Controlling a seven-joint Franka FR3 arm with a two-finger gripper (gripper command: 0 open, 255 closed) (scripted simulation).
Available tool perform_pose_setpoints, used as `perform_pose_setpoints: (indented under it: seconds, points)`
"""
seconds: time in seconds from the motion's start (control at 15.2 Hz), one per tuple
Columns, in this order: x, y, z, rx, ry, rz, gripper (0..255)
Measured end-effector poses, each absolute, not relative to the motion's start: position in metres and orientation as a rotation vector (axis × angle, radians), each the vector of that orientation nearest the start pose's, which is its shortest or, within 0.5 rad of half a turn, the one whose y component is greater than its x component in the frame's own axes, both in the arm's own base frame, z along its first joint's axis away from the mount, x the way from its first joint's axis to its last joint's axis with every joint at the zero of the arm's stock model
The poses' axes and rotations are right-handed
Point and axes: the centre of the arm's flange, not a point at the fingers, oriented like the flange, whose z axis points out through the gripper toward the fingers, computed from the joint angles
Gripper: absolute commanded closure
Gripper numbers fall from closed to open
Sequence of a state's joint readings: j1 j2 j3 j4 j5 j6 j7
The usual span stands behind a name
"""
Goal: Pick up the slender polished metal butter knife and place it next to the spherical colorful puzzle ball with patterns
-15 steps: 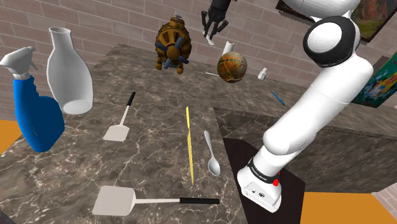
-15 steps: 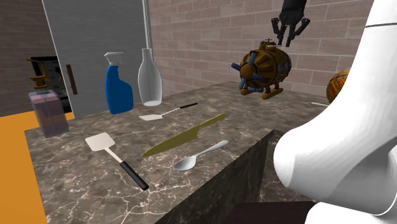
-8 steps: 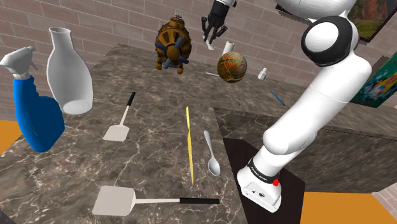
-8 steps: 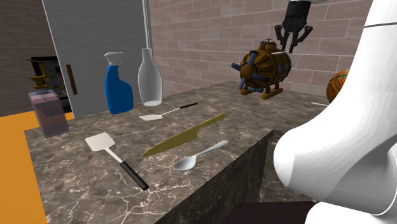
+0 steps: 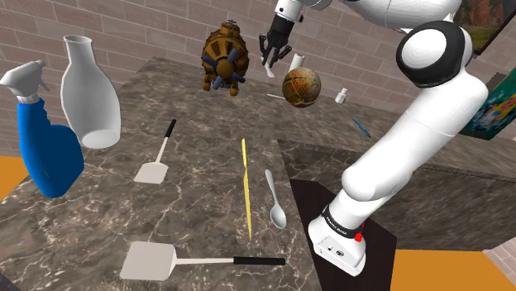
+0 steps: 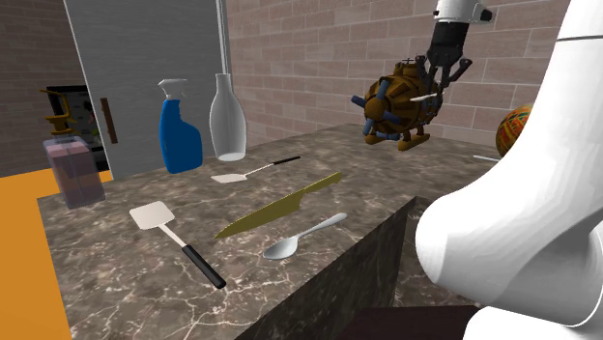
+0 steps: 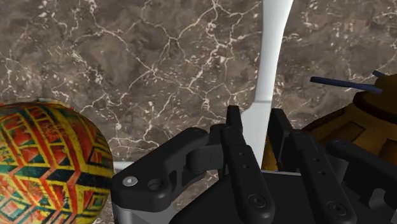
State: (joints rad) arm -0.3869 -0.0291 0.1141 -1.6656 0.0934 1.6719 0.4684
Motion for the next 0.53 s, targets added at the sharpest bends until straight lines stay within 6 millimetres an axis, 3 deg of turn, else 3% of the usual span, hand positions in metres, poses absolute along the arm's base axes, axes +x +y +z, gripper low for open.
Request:
perform_pose_setpoints:
  seconds: [0.53]
  points:
    - [0.536, -0.139, 0.563, -2.837, 1.115, -0.041, 255]
